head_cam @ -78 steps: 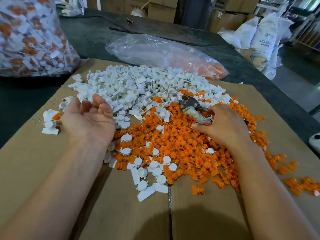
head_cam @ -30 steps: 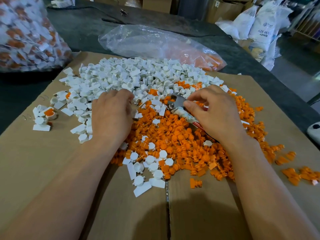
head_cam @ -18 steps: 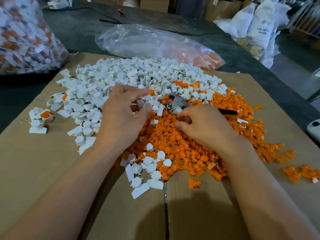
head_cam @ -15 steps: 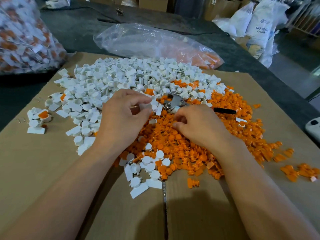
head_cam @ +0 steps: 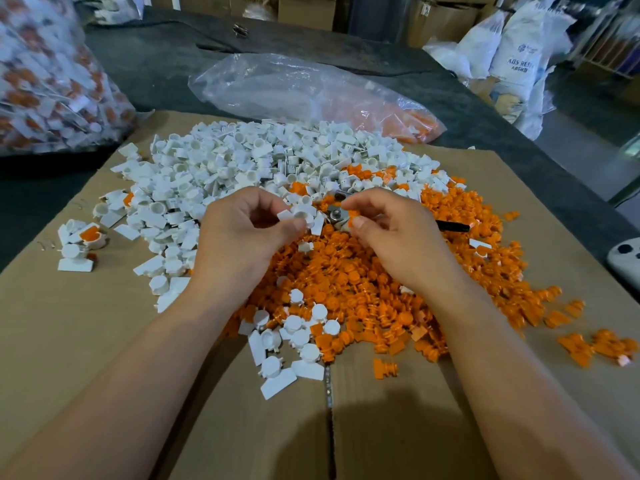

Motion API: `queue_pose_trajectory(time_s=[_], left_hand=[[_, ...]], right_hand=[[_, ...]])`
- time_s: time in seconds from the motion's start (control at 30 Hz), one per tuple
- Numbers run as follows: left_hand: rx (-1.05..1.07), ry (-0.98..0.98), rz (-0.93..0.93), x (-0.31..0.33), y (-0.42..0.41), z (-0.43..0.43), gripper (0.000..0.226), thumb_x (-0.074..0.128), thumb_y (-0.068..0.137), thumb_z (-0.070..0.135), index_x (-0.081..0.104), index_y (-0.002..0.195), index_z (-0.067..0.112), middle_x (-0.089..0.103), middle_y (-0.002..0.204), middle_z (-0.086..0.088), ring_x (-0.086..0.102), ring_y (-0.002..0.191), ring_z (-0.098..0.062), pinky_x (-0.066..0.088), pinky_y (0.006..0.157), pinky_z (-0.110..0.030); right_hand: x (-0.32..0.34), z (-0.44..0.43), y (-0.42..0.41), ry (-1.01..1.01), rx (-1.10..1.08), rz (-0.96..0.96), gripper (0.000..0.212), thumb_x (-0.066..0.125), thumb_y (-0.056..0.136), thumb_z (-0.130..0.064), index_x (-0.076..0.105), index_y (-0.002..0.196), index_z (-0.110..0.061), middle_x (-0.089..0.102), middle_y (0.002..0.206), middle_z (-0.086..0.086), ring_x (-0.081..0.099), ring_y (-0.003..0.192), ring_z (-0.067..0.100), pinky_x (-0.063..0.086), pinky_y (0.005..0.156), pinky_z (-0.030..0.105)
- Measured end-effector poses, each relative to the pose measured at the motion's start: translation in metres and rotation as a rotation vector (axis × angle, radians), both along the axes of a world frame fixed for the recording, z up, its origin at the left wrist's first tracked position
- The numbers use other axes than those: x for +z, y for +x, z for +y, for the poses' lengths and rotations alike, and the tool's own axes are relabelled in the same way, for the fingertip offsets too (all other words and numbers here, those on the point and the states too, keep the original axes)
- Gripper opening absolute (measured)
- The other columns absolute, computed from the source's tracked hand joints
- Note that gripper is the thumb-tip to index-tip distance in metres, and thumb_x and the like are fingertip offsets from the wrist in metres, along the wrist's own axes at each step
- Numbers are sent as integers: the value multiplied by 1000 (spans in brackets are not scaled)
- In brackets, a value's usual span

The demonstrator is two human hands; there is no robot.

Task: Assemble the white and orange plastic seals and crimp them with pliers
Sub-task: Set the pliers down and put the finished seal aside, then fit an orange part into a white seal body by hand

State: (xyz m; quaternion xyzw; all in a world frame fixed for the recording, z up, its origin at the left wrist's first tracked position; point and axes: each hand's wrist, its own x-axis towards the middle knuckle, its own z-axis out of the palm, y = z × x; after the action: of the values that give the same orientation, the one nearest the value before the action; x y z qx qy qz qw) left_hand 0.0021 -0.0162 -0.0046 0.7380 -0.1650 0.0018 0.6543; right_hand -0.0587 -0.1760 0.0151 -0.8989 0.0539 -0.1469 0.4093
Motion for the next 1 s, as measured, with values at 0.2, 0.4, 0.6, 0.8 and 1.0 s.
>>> queue_pose_trajectory(time_s=[0.2, 0.4, 0.6, 0.8, 1.0], left_hand=[[-141, -135, 115, 1, -2, 1, 20, 63, 82, -4, 66, 73, 14, 69, 60, 0, 67, 61, -13, 54, 58, -18], [-145, -168, 153, 2, -4, -2, 18, 66, 77, -8, 63, 70, 8, 65, 53, -1, 66, 54, -15, 56, 57, -22], [-146, -172, 162, 3, -6, -3, 14, 66, 77, -8, 61, 73, 5, 64, 52, -4, 67, 53, -16, 56, 55, -22], [-161, -119, 99, 3, -9, -5, 19, 68, 76, -6, 63, 70, 12, 64, 52, 0, 67, 55, -17, 55, 55, -21], [-129, -90, 70, 3, -10, -5, 24, 70, 75, -6, 64, 67, 16, 64, 51, 2, 66, 53, -16, 58, 56, -25]], right_hand=[[-1, 4, 0, 112, 31, -76, 33, 64, 84, -8, 52, 85, -39, 57, 83, -10, 63, 81, 19, 53, 76, 29], [2, 12, -3, 139, 19, -213, 37, 68, 79, -4, 59, 79, -39, 62, 80, -16, 63, 76, 2, 52, 72, 16], [-2, 18, -2, 156, 32, -262, 33, 73, 74, -5, 54, 72, -33, 59, 69, -13, 59, 64, 2, 47, 61, 13], [-5, 21, 0, 31, -15, -320, 40, 71, 74, -3, 46, 71, -34, 55, 64, -12, 56, 62, 3, 45, 55, 12], [-7, 23, 0, -14, -8, -334, 33, 70, 75, -4, 50, 74, -31, 54, 66, -15, 57, 64, 3, 47, 57, 12]])
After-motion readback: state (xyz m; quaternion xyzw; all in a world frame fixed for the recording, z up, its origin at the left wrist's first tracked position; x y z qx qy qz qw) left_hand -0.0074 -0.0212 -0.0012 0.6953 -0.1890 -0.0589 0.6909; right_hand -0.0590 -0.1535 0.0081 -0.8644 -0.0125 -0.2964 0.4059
